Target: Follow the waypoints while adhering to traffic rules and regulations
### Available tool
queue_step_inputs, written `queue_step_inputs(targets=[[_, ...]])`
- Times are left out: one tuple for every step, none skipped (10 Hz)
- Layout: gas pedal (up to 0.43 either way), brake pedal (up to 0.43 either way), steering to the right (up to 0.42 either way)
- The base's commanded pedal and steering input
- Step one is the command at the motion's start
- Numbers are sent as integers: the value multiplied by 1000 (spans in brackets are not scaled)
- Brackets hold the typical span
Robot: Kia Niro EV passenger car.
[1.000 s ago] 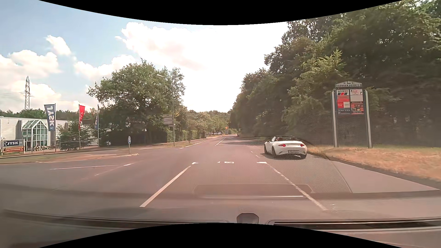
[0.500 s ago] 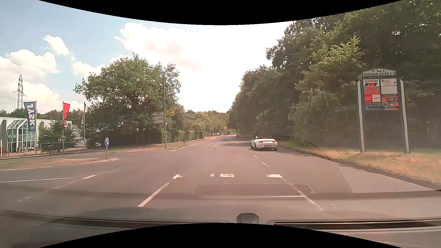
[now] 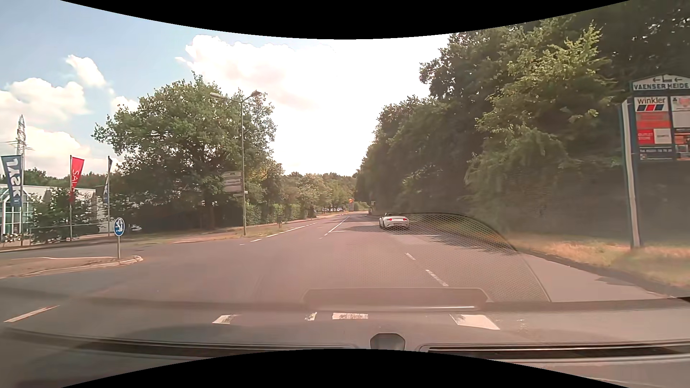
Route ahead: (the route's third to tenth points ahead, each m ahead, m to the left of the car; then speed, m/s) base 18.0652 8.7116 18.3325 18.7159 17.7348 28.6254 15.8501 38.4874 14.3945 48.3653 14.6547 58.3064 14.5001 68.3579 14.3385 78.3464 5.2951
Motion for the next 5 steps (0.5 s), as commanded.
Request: queue_step_inputs(targets=[[0,0,-27],[0,0,-45],[0,0,-61],[0,0,-77],[0,0,-101]])
